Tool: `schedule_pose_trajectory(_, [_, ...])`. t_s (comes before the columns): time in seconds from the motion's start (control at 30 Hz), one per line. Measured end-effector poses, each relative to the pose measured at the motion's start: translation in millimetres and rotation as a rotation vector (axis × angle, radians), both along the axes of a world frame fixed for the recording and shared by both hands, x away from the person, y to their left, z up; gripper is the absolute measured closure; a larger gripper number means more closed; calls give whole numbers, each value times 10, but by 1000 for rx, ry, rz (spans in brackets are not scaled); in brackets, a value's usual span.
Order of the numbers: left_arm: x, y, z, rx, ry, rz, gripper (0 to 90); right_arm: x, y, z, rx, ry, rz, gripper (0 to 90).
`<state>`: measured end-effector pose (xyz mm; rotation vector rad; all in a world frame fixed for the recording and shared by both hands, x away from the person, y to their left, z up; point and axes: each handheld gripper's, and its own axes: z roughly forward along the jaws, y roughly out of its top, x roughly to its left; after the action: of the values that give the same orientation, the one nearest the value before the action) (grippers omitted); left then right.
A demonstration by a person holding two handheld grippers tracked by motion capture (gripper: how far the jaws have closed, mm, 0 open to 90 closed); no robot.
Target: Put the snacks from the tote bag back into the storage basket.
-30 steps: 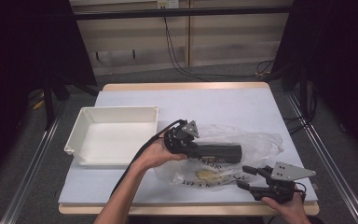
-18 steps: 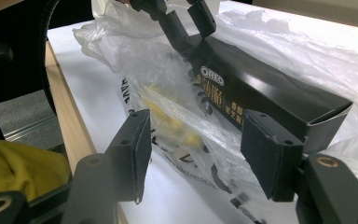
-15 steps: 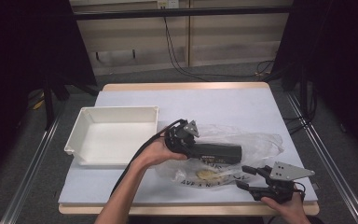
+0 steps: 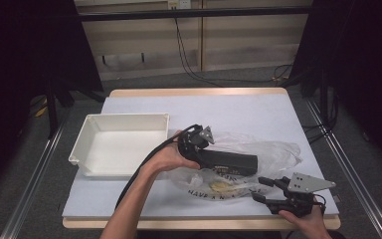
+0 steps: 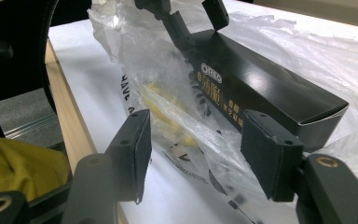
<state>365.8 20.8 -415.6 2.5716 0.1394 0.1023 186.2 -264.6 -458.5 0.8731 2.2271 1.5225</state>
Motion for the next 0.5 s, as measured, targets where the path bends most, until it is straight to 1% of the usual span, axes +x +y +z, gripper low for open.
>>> schedule_pose_trajectory(0.03, [2,-1,-5,-2,6,6,304,0,0,0,-1,0,1,435])
schedule_pose_trajectory(0.07, [24,9,-12,26,-1,-15,311,-2,1,1,-1,0,2,436])
schedule_pose_trajectory(0.1, [25,11,-22,36,1,-15,313,-2,0,2,0,0,2,435])
schedule_pose_trajectory(0.17, [23,16,-30,44,8,-23,314,-4,-1,1,-1,0,3,436])
schedule_pose_trajectory(0.23, [16,25,-49,48,-3,-27,339,-2,1,-4,-2,1,3,436])
schedule_pose_trajectory(0.33, [3,23,-47,51,-7,-34,346,0,3,-7,-2,4,5,434])
schedule_pose_trajectory(0.4, [-25,20,-25,69,-30,-58,372,-2,8,-6,-4,2,8,433])
schedule_pose_trajectory(0.43, [-25,20,-25,69,-30,-58,378,-1,9,-7,-4,1,11,433])
schedule_pose_trajectory(0.47, [-50,16,-8,84,-57,-82,383,-2,10,-8,-5,1,10,432])
schedule_pose_trajectory(0.5, [-68,13,-5,83,-59,-86,390,-1,10,-9,-4,5,10,431])
